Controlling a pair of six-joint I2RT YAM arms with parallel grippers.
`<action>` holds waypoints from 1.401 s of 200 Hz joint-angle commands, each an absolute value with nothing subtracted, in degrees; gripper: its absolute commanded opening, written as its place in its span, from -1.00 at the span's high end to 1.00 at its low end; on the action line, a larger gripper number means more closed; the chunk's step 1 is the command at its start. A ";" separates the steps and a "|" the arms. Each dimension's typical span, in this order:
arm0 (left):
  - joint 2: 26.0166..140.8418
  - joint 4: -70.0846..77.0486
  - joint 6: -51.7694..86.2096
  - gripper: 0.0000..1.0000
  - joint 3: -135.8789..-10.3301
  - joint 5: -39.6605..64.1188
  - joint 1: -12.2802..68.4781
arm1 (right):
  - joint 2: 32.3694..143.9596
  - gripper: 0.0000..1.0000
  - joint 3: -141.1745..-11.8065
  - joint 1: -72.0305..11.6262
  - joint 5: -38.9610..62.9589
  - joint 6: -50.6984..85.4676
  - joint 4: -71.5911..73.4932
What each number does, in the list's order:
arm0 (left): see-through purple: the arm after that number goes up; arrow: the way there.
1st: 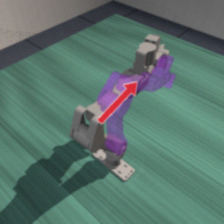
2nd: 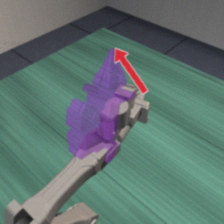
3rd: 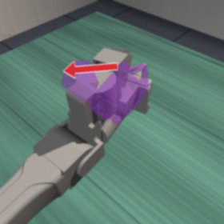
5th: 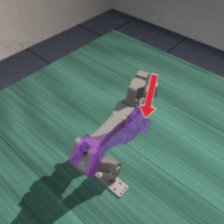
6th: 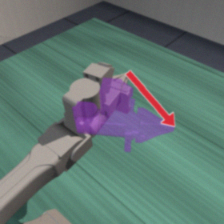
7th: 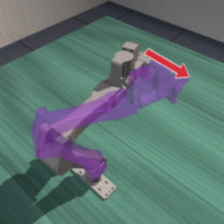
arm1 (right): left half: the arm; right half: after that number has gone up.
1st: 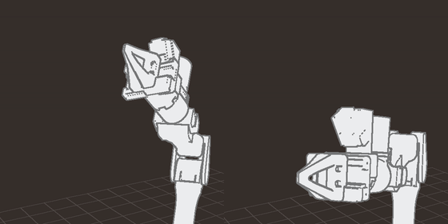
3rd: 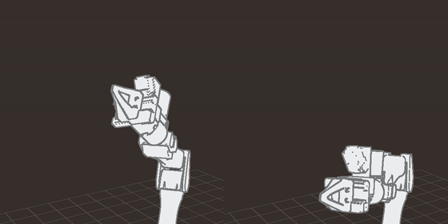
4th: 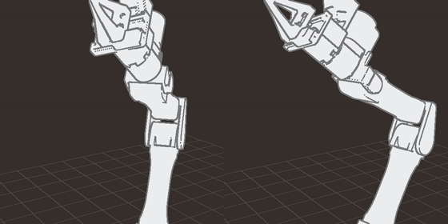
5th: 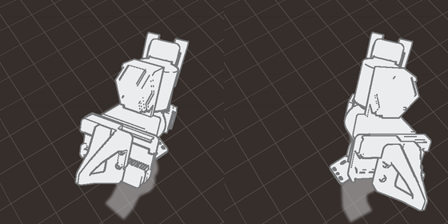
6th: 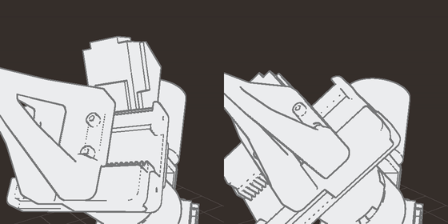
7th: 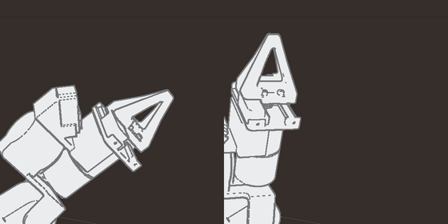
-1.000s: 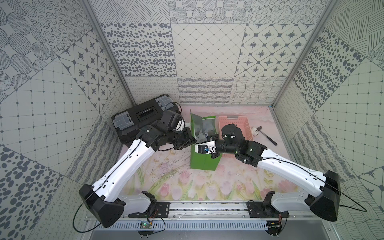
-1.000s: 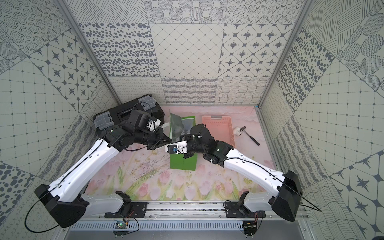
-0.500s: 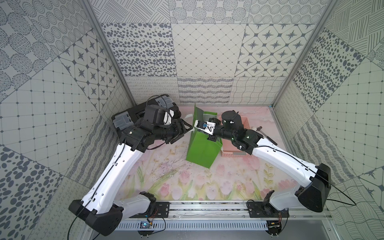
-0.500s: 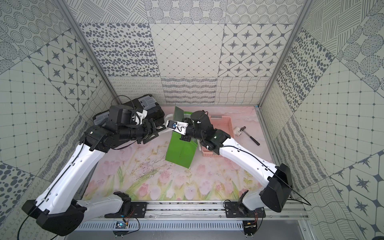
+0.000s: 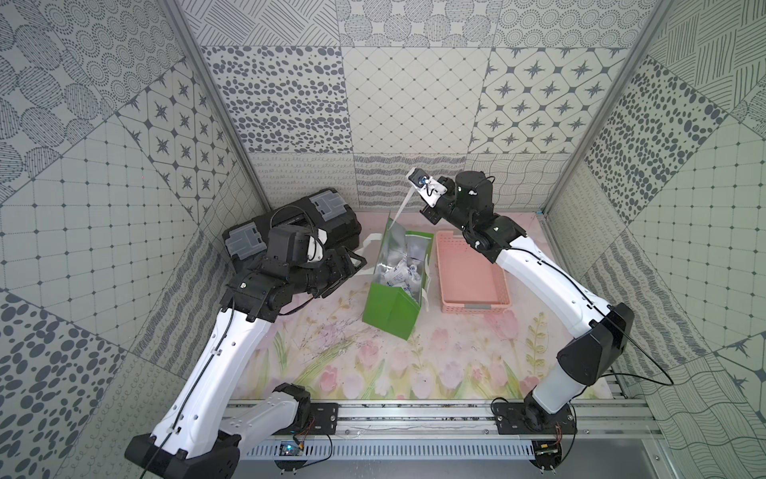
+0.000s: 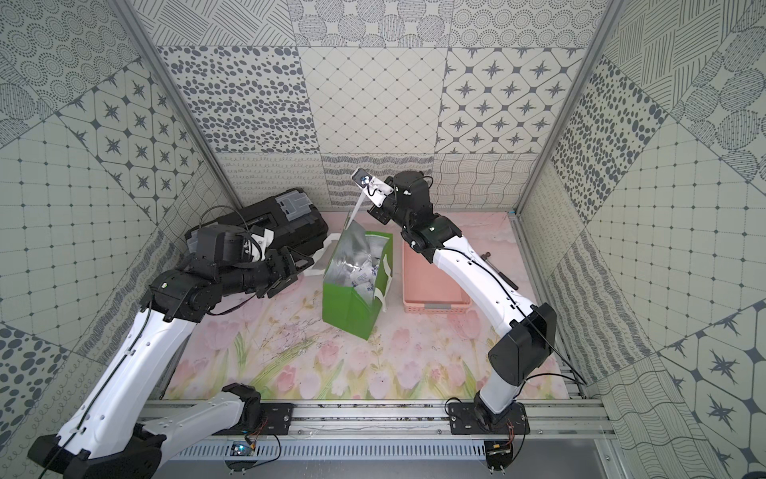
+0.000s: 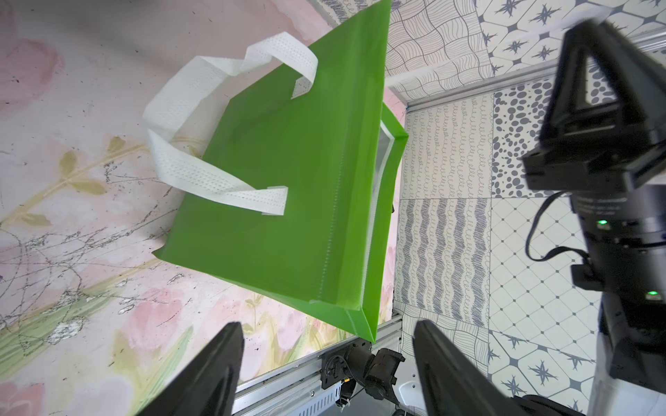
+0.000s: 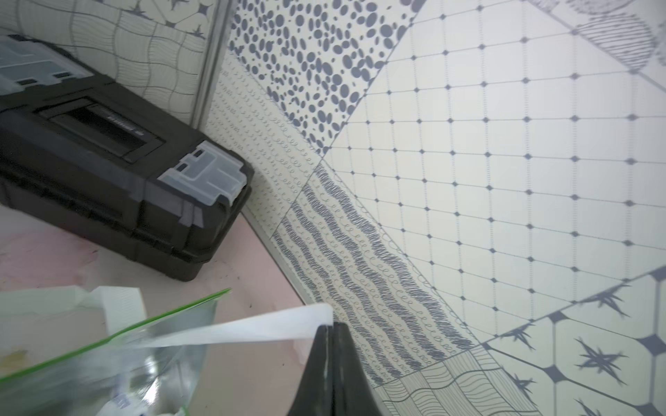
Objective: Place the ice pack in the delivery bag
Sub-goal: Tear off the adhesive seal from the delivery bag, then close the delivery bag at the center of the board.
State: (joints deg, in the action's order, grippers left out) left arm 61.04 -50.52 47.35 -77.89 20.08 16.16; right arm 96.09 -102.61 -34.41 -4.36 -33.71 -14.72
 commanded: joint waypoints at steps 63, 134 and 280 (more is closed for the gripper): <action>56.92 -44.58 39.44 -0.74 -70.02 11.88 15.19 | 87.54 1.00 -110.68 -20.34 -22.35 -27.16 -35.28; 60.62 -41.49 35.09 -0.81 -71.58 11.60 15.15 | 68.59 1.00 -73.58 0.95 -30.92 -20.74 -39.50; 61.69 -44.06 31.07 -0.87 -72.16 15.56 15.06 | 77.86 0.26 -60.51 10.85 0.06 -10.46 -37.17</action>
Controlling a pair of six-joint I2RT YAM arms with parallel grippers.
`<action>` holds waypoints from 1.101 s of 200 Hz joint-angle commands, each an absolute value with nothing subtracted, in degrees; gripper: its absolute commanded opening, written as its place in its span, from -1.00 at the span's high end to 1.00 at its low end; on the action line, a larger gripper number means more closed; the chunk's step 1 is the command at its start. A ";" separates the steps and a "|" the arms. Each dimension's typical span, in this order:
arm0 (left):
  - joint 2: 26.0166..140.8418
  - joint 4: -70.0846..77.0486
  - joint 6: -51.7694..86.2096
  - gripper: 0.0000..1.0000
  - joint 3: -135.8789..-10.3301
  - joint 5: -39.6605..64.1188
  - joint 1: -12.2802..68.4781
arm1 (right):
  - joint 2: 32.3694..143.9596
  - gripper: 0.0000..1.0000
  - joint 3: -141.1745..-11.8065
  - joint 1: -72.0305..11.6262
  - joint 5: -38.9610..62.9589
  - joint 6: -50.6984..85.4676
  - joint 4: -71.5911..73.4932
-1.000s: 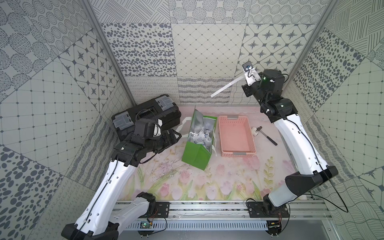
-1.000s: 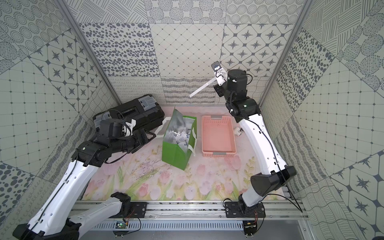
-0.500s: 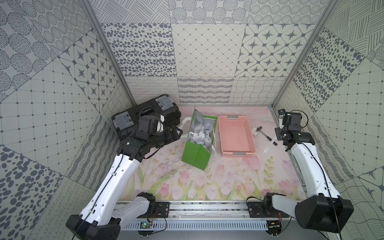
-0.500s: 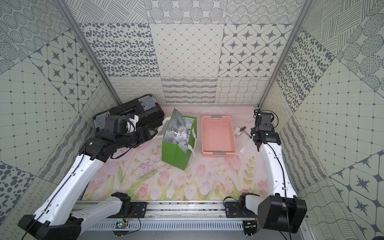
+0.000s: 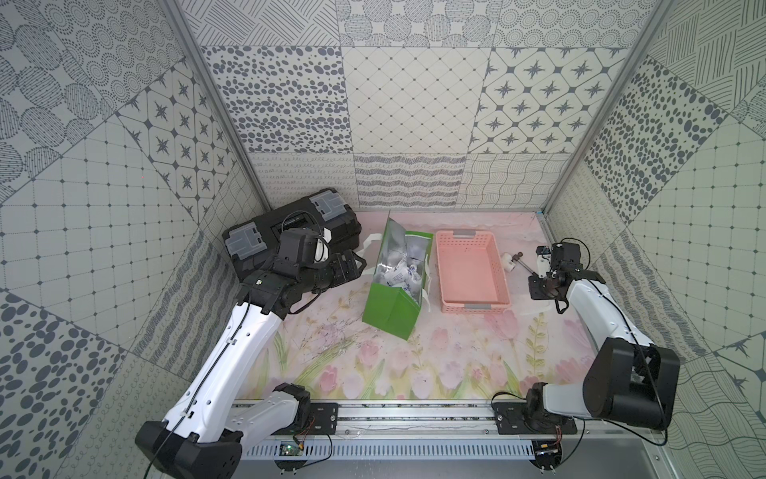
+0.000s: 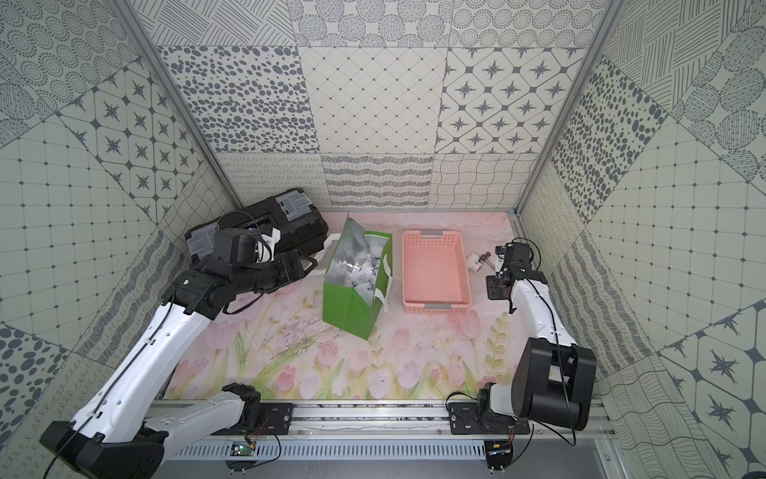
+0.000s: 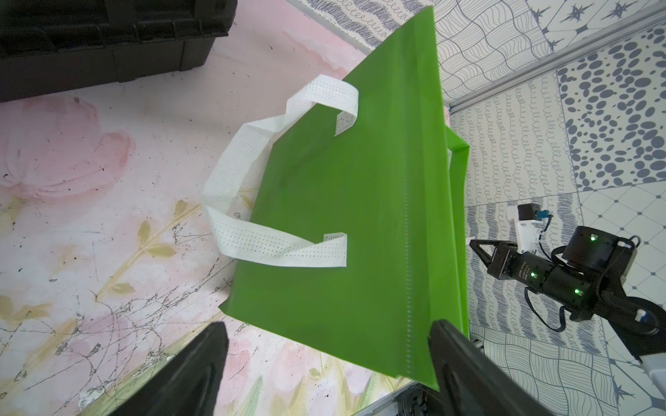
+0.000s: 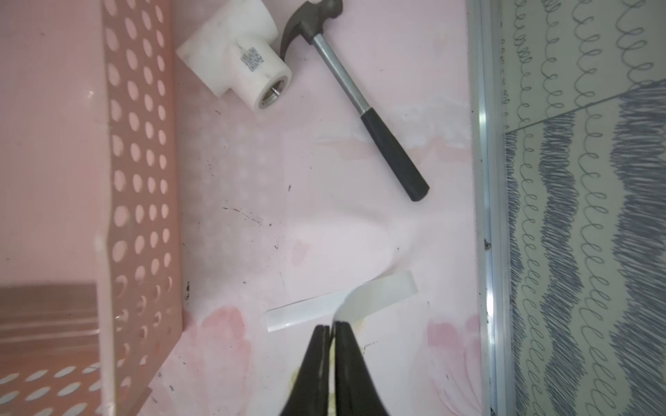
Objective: Place the ice pack in the delivery bag
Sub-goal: Close the delivery bag at the center of the board, then adjust the delivery bag at the center of the board.
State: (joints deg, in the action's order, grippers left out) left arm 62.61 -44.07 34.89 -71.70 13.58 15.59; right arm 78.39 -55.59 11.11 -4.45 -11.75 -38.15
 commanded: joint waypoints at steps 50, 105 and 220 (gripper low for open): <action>56.63 -46.60 22.59 -0.91 -71.79 22.88 15.08 | 70.50 -0.57 -69.97 6.59 6.31 -14.68 -41.86; 45.93 -42.78 16.94 -0.89 -60.07 31.11 15.20 | 77.19 -0.79 -76.18 -5.36 17.68 -22.03 -42.01; 40.33 -12.42 15.99 -0.79 -35.76 29.60 16.18 | 102.11 -0.98 -86.99 -14.22 46.92 -40.13 -32.40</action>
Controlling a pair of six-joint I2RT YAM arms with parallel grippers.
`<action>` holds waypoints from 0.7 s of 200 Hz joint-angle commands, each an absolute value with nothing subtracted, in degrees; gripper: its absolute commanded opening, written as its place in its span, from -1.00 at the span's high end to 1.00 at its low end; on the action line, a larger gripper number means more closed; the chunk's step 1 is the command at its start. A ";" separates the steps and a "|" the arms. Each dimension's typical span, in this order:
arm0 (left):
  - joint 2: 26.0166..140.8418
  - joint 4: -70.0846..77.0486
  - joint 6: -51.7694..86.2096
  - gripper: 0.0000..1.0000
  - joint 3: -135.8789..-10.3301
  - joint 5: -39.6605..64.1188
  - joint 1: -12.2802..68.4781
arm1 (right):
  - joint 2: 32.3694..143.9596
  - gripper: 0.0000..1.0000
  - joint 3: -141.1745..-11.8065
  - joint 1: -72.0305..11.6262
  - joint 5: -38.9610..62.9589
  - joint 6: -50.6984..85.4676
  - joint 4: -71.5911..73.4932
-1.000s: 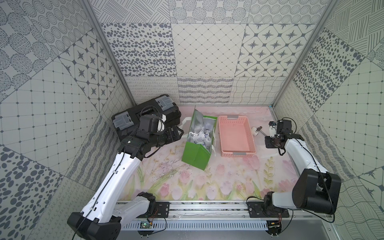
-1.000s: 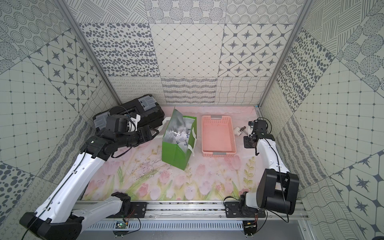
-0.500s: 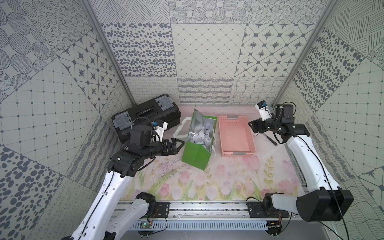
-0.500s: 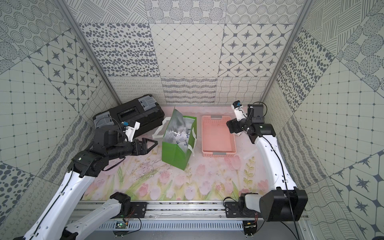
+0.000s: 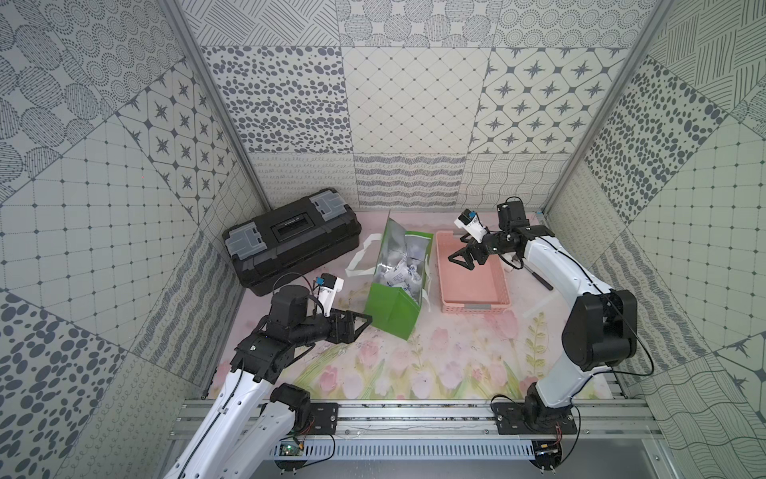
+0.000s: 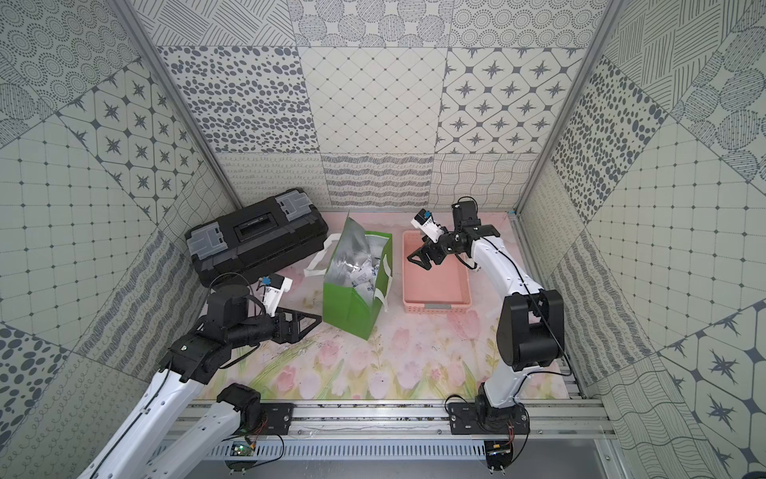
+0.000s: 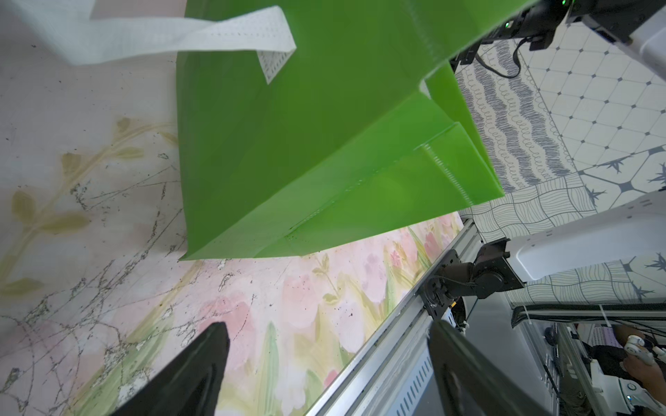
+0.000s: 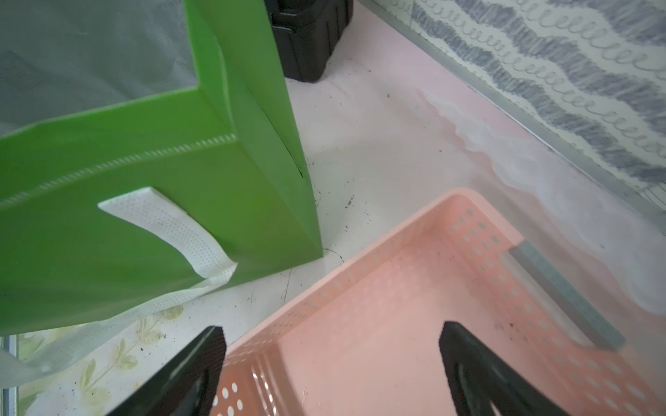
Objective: Place the ice pack in the delivery bag
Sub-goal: Adjust the delivery bag at the center of the board.
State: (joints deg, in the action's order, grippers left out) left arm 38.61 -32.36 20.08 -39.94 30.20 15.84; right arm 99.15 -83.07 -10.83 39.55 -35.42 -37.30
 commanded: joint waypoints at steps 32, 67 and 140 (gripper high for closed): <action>48.22 -3.64 11.70 -0.63 -36.70 34.26 16.25 | 107.50 -0.97 -92.98 -17.13 50.05 -41.20 -32.39; 56.01 0.36 6.45 -0.33 -39.14 38.31 16.14 | 107.85 -0.71 -93.17 -19.02 52.59 -41.66 -32.43; 58.34 1.33 1.09 1.00 -41.26 36.57 15.10 | 94.22 1.00 -80.60 -19.51 47.75 -36.29 -32.48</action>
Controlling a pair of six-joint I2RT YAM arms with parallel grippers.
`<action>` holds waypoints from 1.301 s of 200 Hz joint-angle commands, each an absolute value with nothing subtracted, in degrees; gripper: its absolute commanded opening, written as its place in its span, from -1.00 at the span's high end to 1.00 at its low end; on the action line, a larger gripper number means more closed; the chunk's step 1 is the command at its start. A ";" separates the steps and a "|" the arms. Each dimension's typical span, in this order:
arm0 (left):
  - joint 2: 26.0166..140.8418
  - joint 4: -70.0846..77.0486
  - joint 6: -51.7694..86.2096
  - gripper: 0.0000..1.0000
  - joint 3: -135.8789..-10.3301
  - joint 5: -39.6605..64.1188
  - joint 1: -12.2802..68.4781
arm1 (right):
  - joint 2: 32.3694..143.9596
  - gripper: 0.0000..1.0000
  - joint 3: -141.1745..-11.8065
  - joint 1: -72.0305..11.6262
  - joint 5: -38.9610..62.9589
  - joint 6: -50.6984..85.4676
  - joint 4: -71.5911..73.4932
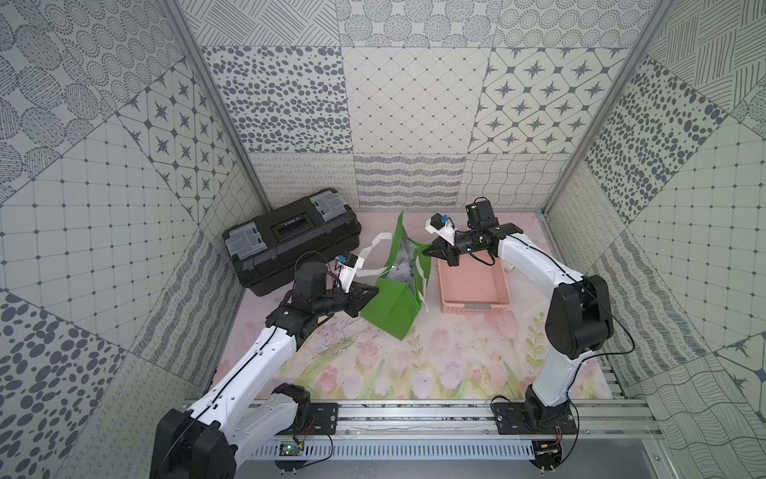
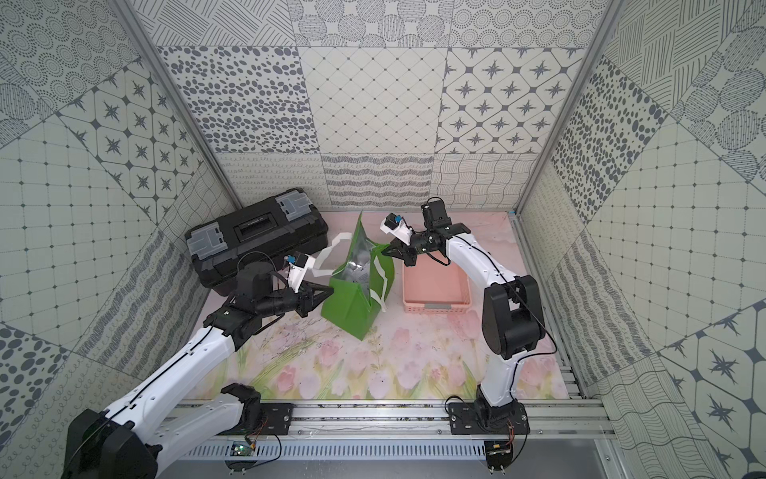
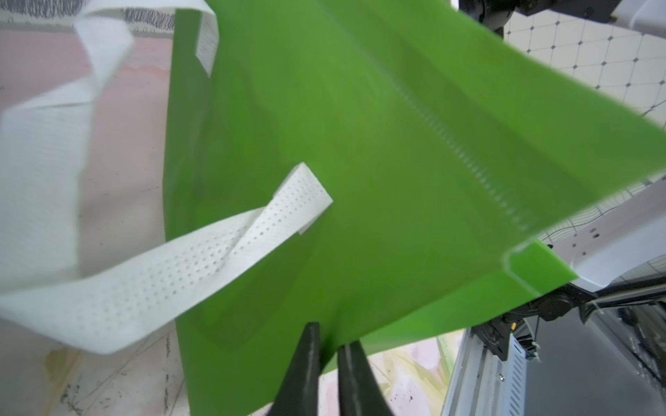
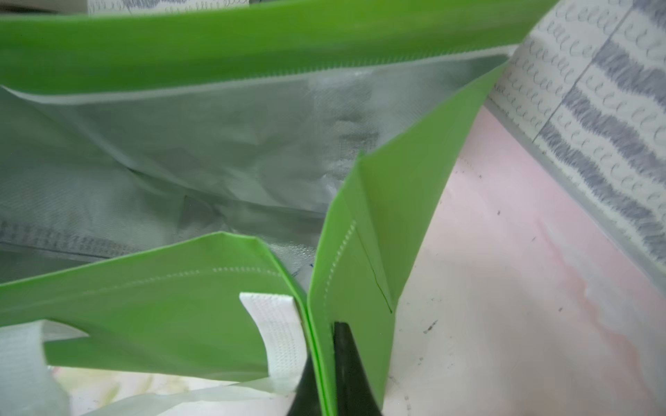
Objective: Place the ice pack in the delivery bag
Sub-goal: Adjust the delivery bag at the center of the board, then close the delivery bag at the center of the board.
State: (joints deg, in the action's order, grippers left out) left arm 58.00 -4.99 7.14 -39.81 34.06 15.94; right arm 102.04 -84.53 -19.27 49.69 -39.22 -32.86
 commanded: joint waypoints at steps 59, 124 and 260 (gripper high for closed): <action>62.86 2.96 -2.50 1.00 -42.23 46.39 12.23 | 82.47 1.00 -67.06 -16.79 41.75 -29.87 -32.52; 66.62 2.99 -6.75 0.50 -41.62 56.68 8.24 | 66.55 -0.64 -65.84 -17.00 28.26 -27.80 -37.22; 68.98 -0.35 -8.48 -0.19 -42.80 72.24 4.35 | 64.17 0.27 -51.27 -55.71 16.80 -10.31 -15.04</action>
